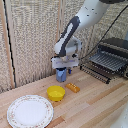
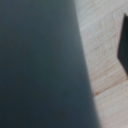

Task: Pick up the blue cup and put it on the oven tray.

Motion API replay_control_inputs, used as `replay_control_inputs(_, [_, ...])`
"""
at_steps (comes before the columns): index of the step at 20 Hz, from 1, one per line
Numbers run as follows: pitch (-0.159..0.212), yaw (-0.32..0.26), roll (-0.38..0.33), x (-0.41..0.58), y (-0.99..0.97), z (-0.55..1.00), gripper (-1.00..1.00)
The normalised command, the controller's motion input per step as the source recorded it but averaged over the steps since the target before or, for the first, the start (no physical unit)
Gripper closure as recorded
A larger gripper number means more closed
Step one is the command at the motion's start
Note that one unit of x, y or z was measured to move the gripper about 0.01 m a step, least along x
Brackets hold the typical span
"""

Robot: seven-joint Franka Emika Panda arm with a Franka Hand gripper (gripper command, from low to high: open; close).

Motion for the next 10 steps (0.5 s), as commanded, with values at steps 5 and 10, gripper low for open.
replay_control_inputs(5, [-0.001, -0.042, 0.0, -0.035, 0.0, 0.08, 1.0])
replay_control_inputs(10, [-0.001, -0.104, 0.0, -0.151, -0.08, 0.47, 1.0])
